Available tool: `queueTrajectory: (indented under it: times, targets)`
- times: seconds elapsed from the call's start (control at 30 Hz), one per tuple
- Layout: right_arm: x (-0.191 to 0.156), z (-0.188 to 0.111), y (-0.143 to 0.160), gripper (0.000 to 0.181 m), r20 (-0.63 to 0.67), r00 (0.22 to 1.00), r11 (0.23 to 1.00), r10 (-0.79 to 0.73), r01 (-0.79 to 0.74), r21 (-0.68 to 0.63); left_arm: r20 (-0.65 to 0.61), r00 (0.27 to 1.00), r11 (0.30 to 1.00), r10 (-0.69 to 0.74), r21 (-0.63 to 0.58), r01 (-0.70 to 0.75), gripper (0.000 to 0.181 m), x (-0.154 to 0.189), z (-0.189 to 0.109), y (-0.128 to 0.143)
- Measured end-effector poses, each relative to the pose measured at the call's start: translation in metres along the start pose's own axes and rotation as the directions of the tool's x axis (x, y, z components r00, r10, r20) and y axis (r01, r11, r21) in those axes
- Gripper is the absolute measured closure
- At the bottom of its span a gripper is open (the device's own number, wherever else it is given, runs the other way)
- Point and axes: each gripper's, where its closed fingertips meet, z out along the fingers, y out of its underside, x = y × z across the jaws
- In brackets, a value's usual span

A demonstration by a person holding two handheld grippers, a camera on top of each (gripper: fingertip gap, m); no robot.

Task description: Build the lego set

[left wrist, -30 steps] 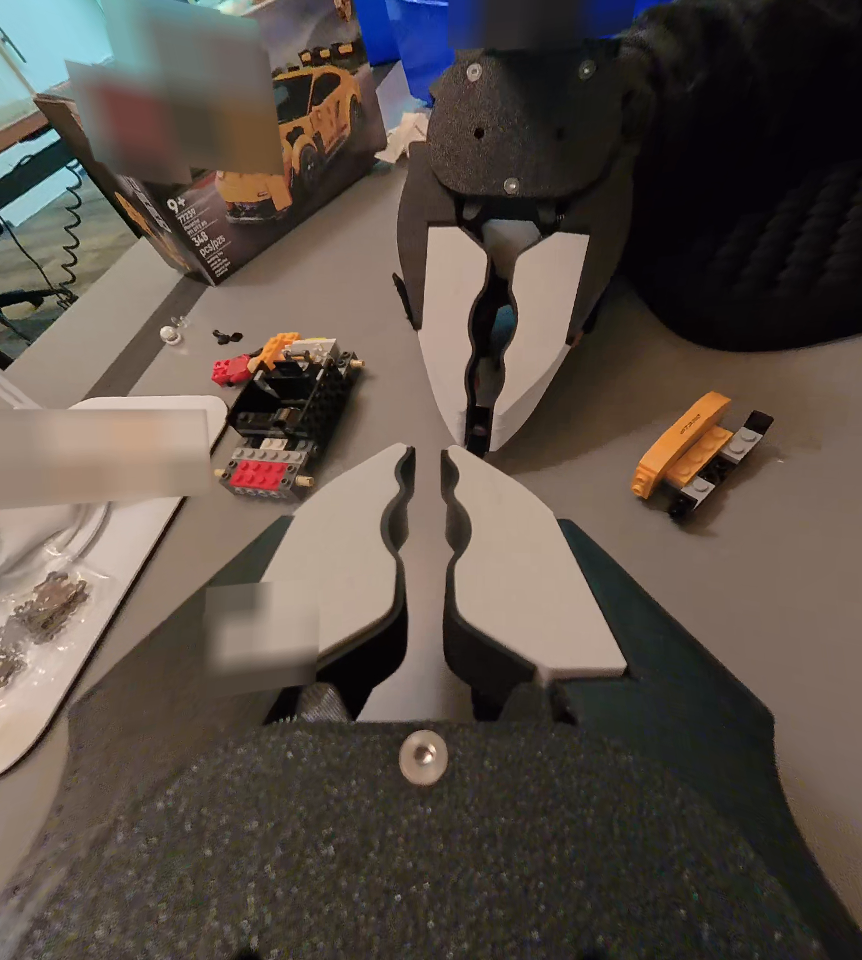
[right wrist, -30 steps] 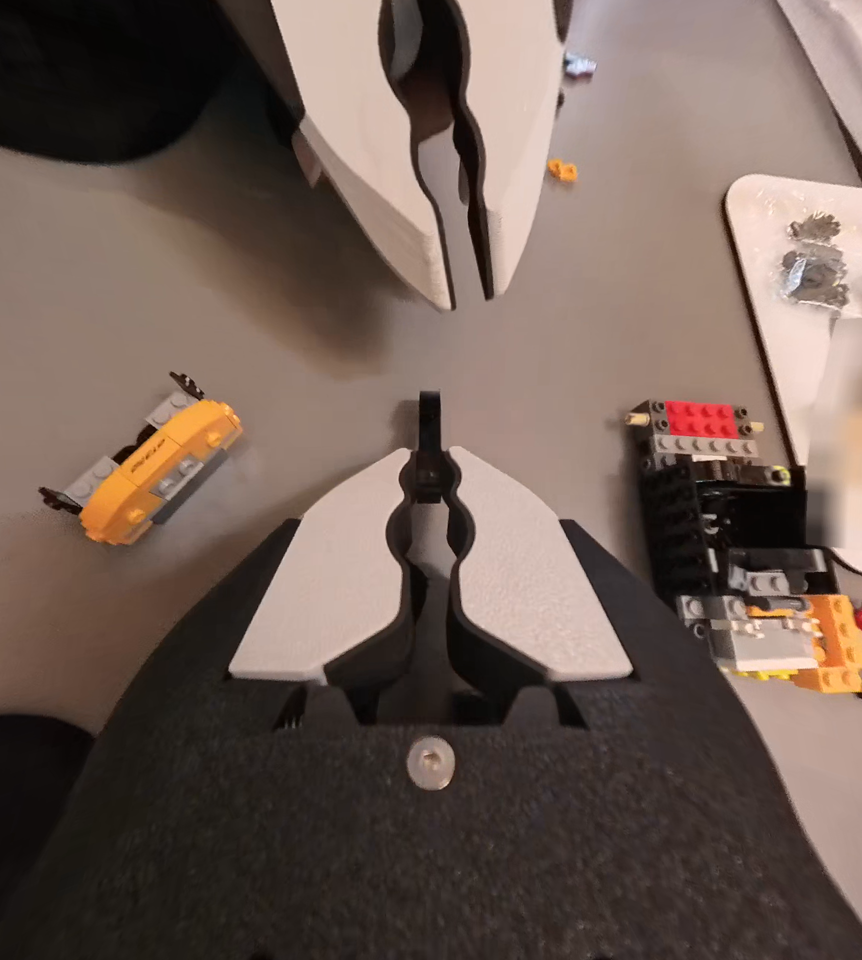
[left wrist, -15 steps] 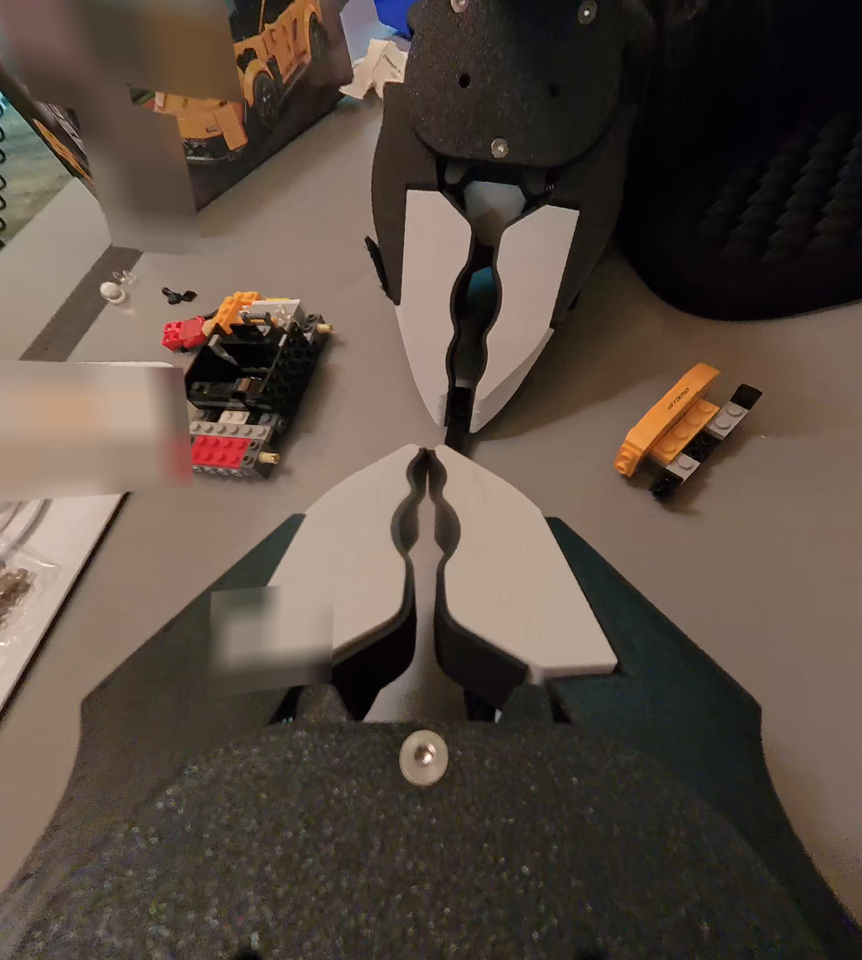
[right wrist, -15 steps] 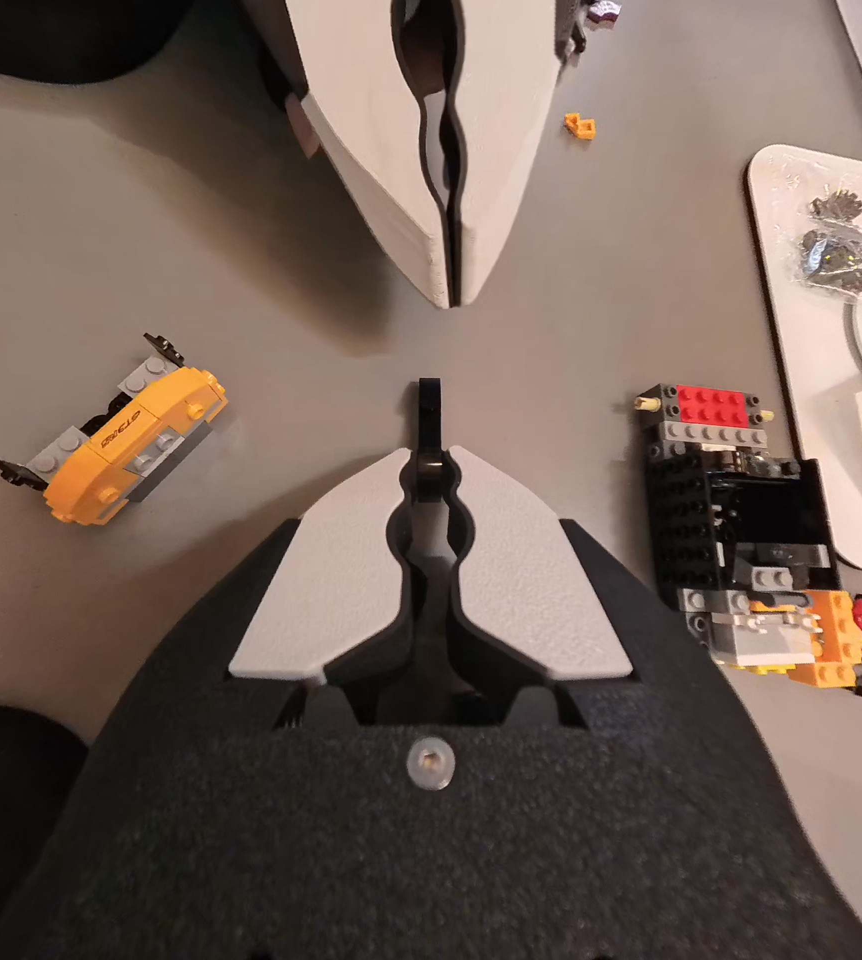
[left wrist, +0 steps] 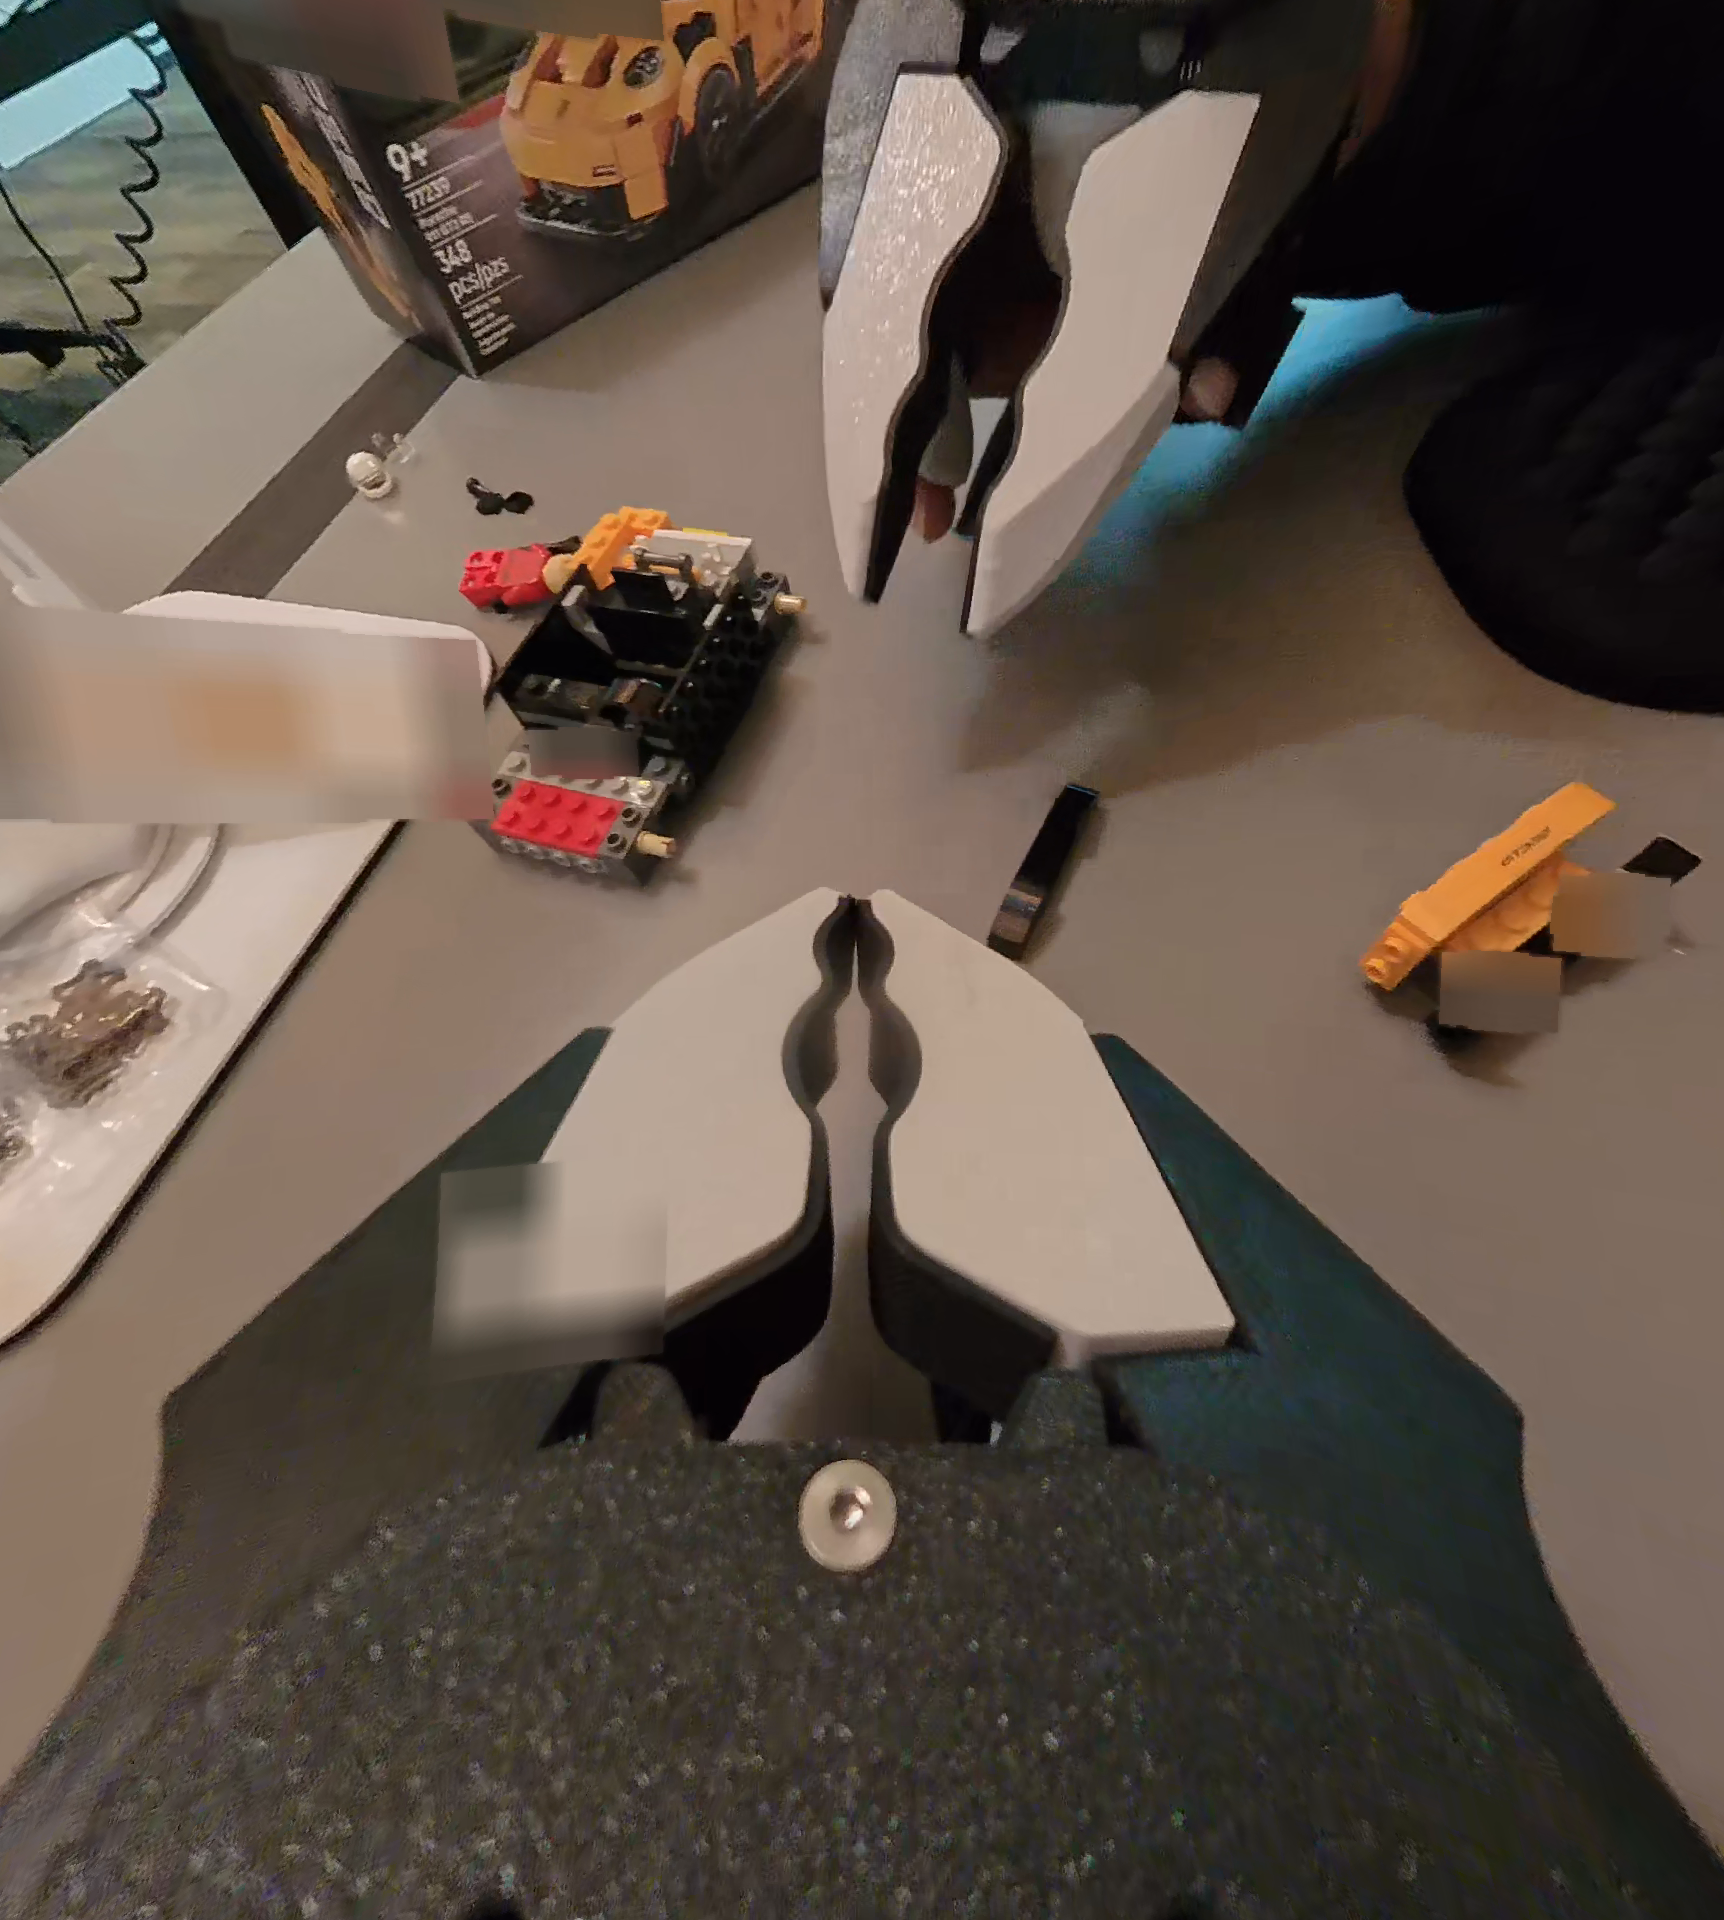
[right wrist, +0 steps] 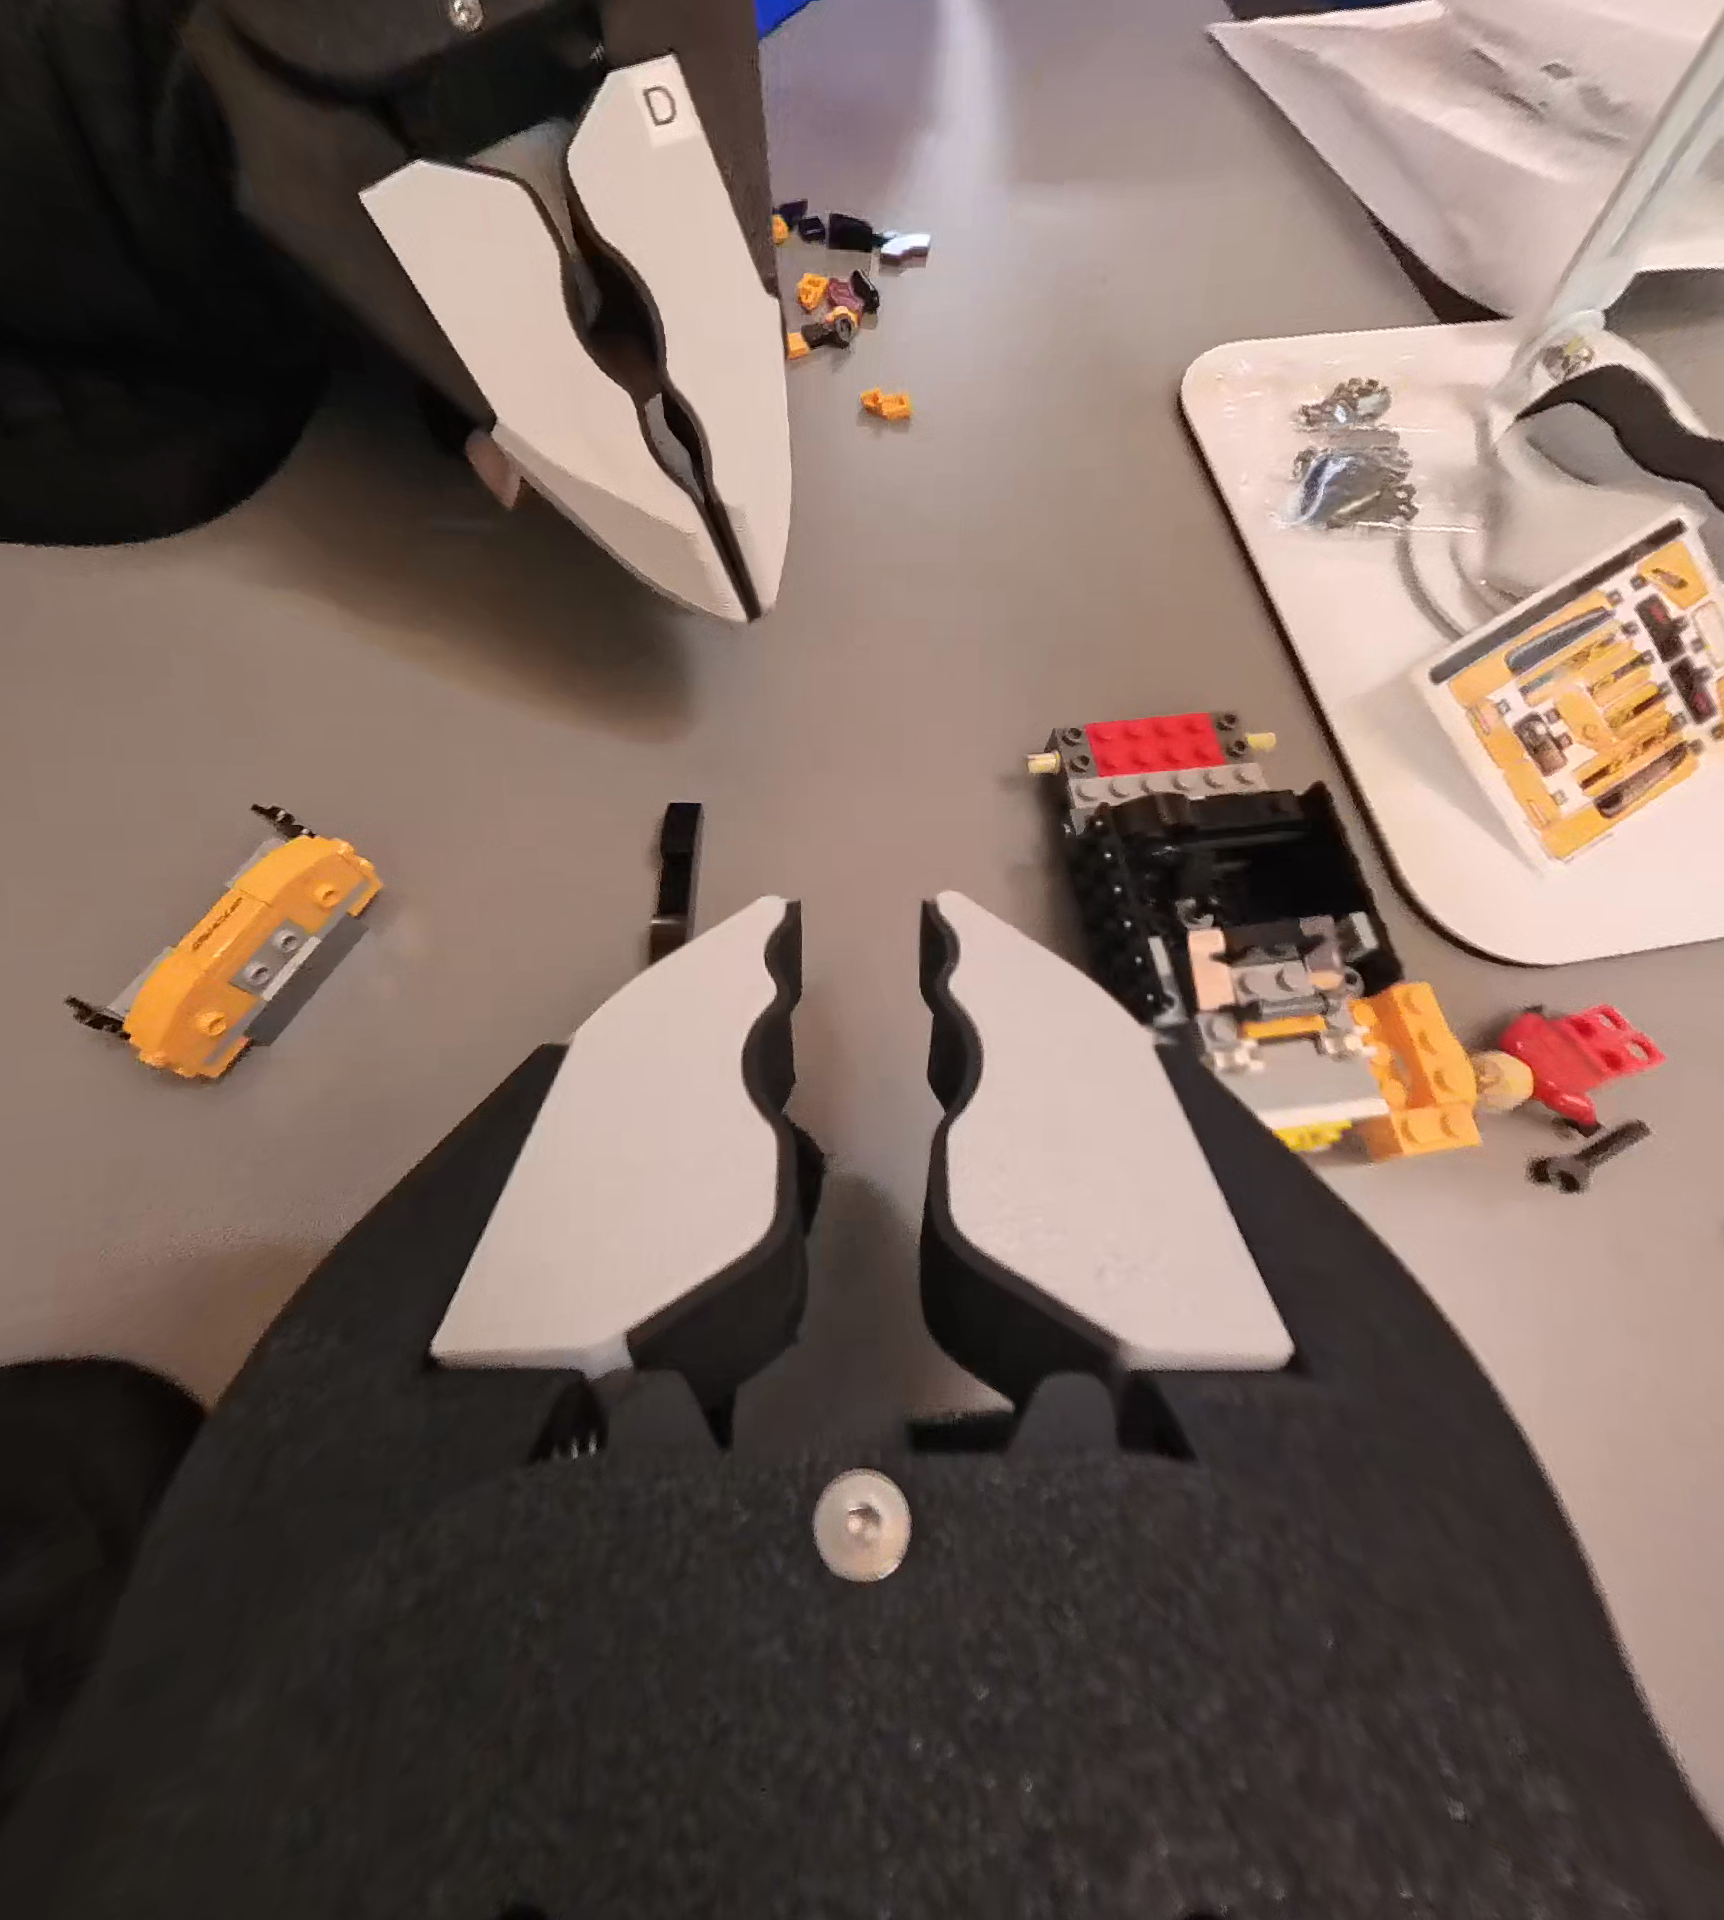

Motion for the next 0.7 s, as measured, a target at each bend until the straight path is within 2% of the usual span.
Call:
queueTrajectory:
  times: [0.13, 0.23, 0.3, 0.4, 0.47, 0.53, 0.7]
  targets:
    - [-0.020, -0.009, -0.009, 0.159, 0.056, 0.998, 0.999, -0.029, 0.031, -0.031, -0.008, 1.000, 1.000, 0.004, 0.014, -0.004, 0.181, 0.001, 0.000, -0.001]
    - [-0.039, -0.003, -0.010, 0.161, 0.056, 0.996, 0.994, -0.075, 0.079, -0.079, -0.055, 0.998, 0.999, 0.018, 0.031, -0.016, 0.181, 0.010, 0.000, -0.005]
    - [-0.044, 0.005, -0.002, 0.161, 0.038, 0.994, 0.986, -0.099, 0.103, -0.133, -0.123, 0.992, 0.999, 0.021, 0.038, -0.016, 0.181, 0.023, 0.001, -0.006]
    - [-0.046, 0.018, 0.006, 0.161, 0.040, 0.997, 0.985, -0.069, 0.074, -0.159, -0.289, 0.956, 0.999, 0.040, 0.040, -0.030, 0.180, 0.053, -0.001, -0.007]
    - [-0.045, 0.025, 0.010, 0.161, 0.038, 0.998, 0.981, -0.059, 0.065, -0.182, -0.401, 0.914, 0.999, 0.052, 0.030, -0.043, 0.173, 0.075, -0.004, -0.006]
    - [-0.039, 0.025, 0.011, 0.161, 0.015, 0.998, 0.976, -0.067, 0.069, -0.205, -0.466, 0.882, 0.997, 0.066, 0.005, -0.072, 0.158, 0.092, -0.005, -0.003]
    - [-0.032, 0.018, 0.010, 0.161, -0.023, 0.998, 0.975, -0.052, 0.046, -0.217, -0.505, 0.851, 0.976, 0.146, -0.066, -0.207, 0.137, 0.117, 0.003, 0.011]
